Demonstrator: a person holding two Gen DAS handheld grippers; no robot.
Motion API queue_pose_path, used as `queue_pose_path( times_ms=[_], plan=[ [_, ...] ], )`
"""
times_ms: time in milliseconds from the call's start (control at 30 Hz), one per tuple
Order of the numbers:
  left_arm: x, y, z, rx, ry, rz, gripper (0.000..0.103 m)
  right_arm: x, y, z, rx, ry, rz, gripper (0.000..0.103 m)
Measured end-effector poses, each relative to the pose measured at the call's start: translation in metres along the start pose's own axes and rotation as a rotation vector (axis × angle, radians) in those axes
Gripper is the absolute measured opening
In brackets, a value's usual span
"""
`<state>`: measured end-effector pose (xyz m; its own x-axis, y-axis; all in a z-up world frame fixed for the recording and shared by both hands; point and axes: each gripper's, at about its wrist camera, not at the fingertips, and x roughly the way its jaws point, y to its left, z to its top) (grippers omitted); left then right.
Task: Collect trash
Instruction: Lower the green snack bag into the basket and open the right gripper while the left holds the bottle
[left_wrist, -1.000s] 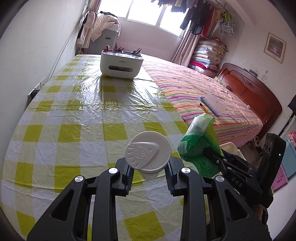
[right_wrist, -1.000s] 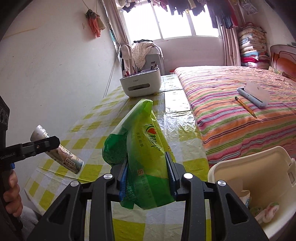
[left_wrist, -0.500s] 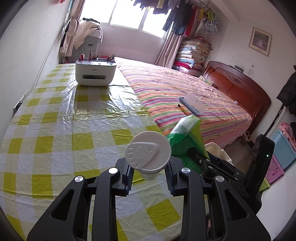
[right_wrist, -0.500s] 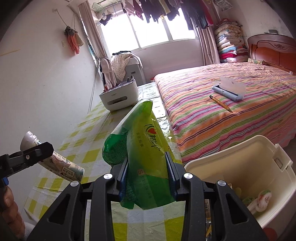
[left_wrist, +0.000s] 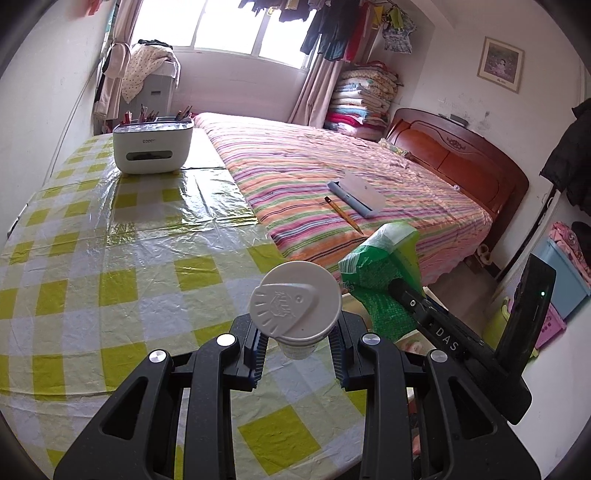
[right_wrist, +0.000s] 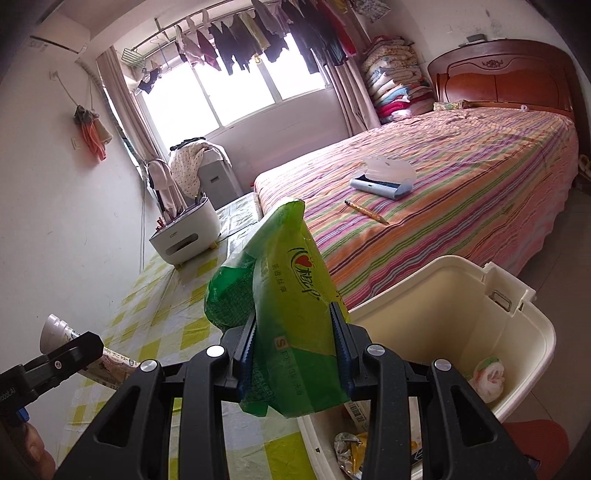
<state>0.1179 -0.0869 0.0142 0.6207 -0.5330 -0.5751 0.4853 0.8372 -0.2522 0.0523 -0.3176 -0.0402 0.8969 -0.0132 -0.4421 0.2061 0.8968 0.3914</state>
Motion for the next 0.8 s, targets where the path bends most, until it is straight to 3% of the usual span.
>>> queue_pose_path(
  times_ms=[233, 800],
  plan=[
    [0.009, -0.023, -0.002, 0.039, 0.003, -0.04, 0.028, -0.014, -0.022, 0.006, 0.047, -0.055, -0.08, 0.035],
    [0.011, -0.051, -0.007, 0.08, 0.019, -0.129, 0.028, -0.024, -0.052, 0.008, 0.134, -0.083, -0.211, 0.037]
  ],
)
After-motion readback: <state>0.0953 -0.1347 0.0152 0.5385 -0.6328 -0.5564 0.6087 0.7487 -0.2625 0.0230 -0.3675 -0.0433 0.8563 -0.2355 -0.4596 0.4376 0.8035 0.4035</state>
